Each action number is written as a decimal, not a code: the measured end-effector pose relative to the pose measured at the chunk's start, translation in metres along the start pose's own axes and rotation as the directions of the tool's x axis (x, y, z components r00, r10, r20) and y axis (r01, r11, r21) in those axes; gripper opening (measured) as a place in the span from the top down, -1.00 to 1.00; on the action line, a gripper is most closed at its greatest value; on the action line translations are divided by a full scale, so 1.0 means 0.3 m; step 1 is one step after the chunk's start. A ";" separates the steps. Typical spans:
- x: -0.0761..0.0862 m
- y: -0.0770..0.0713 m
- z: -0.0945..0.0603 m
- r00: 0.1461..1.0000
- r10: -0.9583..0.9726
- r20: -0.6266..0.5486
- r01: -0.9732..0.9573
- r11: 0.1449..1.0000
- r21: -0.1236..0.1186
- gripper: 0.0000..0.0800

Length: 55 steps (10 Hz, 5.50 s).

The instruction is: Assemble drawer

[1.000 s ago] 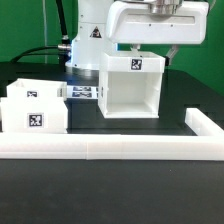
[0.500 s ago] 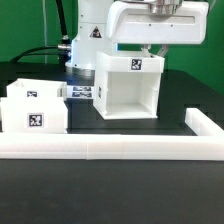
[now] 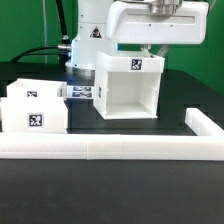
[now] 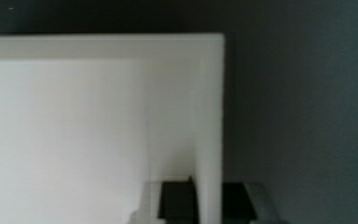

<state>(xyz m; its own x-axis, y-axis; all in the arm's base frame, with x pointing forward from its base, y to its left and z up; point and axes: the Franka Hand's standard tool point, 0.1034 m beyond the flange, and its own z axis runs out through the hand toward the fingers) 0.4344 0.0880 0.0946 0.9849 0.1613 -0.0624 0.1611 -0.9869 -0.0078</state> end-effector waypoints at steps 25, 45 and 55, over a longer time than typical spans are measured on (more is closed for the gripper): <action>0.490 0.059 -0.046 0.634 0.771 -0.065 -0.755 0.635 0.163 0.91; 0.699 0.085 -0.055 -0.032 0.982 0.185 -0.984 -0.063 0.166 0.90; 0.567 0.116 -0.145 0.408 0.903 0.133 -0.905 0.381 0.188 -0.62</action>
Offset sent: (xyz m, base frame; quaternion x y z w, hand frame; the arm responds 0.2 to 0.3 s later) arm 0.0499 -0.0101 -0.0126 0.0017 -0.0001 0.0364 0.9993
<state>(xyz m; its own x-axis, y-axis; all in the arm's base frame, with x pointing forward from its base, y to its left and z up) 0.6104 0.0811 0.1271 0.5385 -0.8262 -0.1655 -0.8423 -0.5222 -0.1340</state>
